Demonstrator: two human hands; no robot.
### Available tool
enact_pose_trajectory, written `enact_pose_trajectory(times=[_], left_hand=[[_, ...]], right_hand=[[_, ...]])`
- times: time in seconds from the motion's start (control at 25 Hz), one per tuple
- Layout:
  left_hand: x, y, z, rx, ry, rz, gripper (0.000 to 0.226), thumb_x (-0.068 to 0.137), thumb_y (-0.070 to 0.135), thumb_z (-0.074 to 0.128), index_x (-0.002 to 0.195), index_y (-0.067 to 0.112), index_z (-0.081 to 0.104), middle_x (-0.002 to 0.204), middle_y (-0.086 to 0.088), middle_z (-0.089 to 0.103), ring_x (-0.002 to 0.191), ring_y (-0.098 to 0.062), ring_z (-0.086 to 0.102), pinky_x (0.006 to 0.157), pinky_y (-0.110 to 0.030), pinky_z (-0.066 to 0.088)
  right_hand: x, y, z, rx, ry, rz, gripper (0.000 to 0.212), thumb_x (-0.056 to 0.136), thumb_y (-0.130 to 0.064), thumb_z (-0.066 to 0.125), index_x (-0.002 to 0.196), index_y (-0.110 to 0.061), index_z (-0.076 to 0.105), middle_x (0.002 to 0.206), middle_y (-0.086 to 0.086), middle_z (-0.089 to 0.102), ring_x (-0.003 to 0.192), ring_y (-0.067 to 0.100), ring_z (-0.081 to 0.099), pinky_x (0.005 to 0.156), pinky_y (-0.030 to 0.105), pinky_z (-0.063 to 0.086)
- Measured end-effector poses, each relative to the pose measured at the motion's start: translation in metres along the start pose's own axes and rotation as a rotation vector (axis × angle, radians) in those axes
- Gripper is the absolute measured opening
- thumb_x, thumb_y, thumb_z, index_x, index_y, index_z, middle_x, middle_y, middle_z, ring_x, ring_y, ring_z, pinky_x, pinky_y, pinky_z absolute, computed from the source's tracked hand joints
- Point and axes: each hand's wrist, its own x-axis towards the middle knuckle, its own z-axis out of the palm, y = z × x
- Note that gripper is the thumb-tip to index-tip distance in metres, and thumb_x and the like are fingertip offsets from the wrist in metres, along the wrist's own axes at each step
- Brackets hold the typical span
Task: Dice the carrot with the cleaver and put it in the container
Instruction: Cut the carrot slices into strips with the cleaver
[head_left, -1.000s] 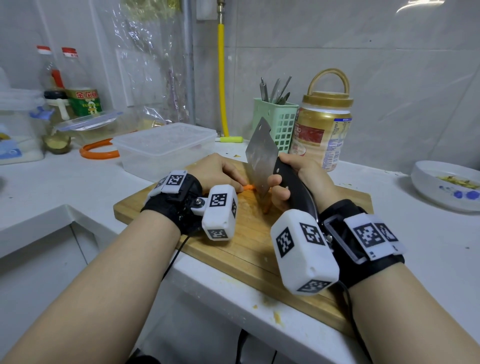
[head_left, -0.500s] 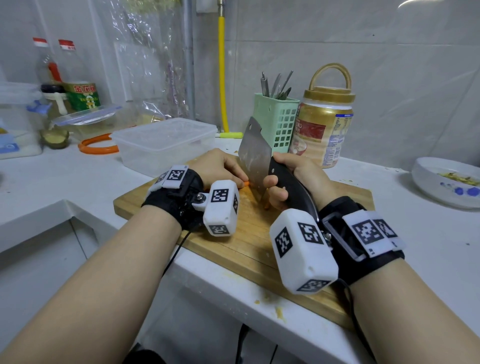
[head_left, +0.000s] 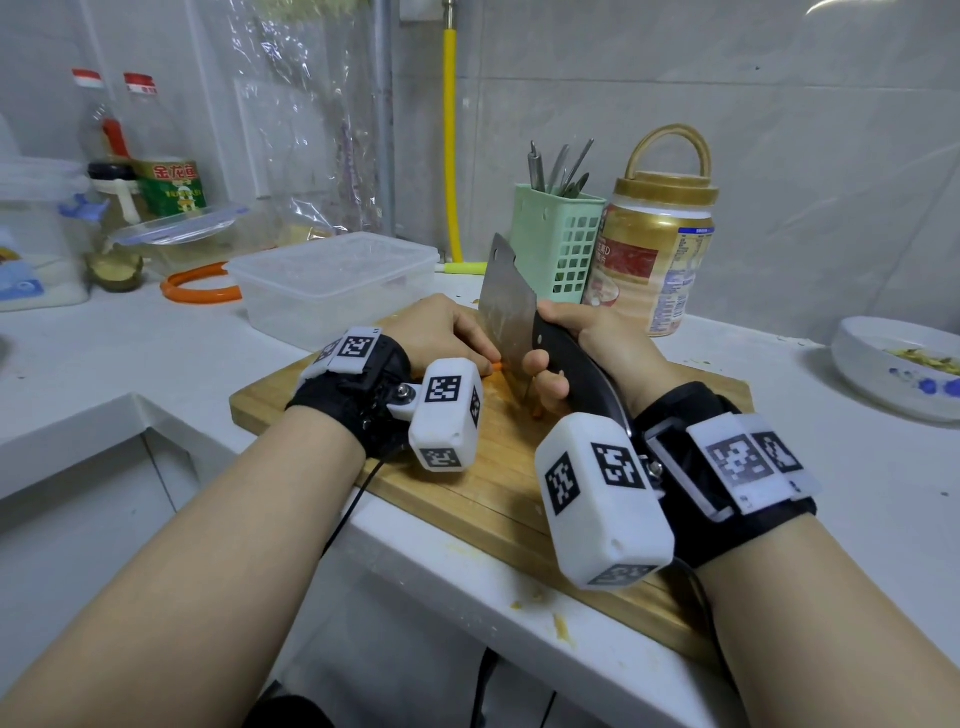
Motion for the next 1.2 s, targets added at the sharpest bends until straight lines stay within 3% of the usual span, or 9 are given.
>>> enact_pose_trajectory(times=[0.28,0.48,0.64,0.72,0.92,1.08,1.2], left_hand=[[0.002,-0.002,0.0,0.001,0.013,0.003,0.019,0.074,0.015,0.081,0.07,0.034,0.078,0.081,0.006,0.074,0.092,-0.017,0.069,0.096,-0.043,0.052],[0.001,-0.001,0.001,-0.015,0.022,0.009,0.018,0.076,0.012,0.08,0.071,0.029,0.078,0.075,0.012,0.072,0.091,-0.016,0.068,0.093,-0.037,0.053],[-0.001,0.003,0.0,-0.01,0.007,-0.001,0.011,0.078,0.009,0.078,0.084,0.019,0.078,0.062,0.02,0.067,0.063,0.006,0.059,0.069,-0.016,0.048],[-0.001,0.003,0.0,0.006,0.004,-0.006,0.012,0.079,0.008,0.076,0.087,0.017,0.077,0.059,0.022,0.065,0.059,0.007,0.056,0.063,-0.013,0.043],[0.0,-0.002,0.0,-0.044,0.059,-0.013,0.012,0.073,0.012,0.083,0.079,0.022,0.078,0.075,0.012,0.074,0.079,-0.004,0.066,0.078,-0.022,0.051],[0.001,-0.002,0.002,-0.056,0.056,0.004,0.011,0.072,0.012,0.084,0.075,0.02,0.078,0.071,0.012,0.073,0.072,0.002,0.065,0.073,-0.018,0.047],[0.001,-0.004,0.002,-0.051,0.046,0.005,0.009,0.072,0.014,0.084,0.077,0.019,0.079,0.073,0.012,0.074,0.075,0.001,0.066,0.076,-0.021,0.049]], right_hand=[[0.003,-0.003,0.001,-0.016,0.003,0.048,0.022,0.1,-0.031,0.045,0.111,-0.012,0.044,0.055,0.006,0.043,0.028,0.014,0.037,0.033,0.013,0.032],[0.004,-0.002,-0.001,0.014,0.001,0.056,0.022,0.099,-0.031,0.046,0.111,-0.013,0.043,0.058,0.006,0.043,0.028,0.014,0.038,0.033,0.013,0.033],[0.0,0.0,-0.008,0.133,-0.017,0.056,0.018,0.1,-0.029,0.044,0.102,-0.012,0.041,0.058,0.005,0.042,0.029,0.013,0.038,0.035,0.012,0.033],[-0.002,0.002,-0.011,0.141,-0.029,0.035,0.017,0.1,-0.029,0.043,0.094,-0.013,0.042,0.058,0.005,0.042,0.03,0.013,0.037,0.036,0.012,0.031],[-0.004,0.004,-0.016,0.169,-0.06,0.022,0.02,0.099,-0.03,0.042,0.088,-0.013,0.042,0.056,0.003,0.042,0.03,0.012,0.037,0.038,0.012,0.029],[-0.003,0.005,-0.015,0.176,-0.071,0.012,0.022,0.098,-0.033,0.045,0.088,-0.013,0.041,0.054,0.003,0.044,0.03,0.013,0.037,0.039,0.012,0.029],[-0.002,0.006,-0.013,0.164,-0.074,0.002,0.021,0.098,-0.032,0.046,0.09,-0.013,0.042,0.055,0.005,0.043,0.031,0.014,0.037,0.038,0.012,0.03]])
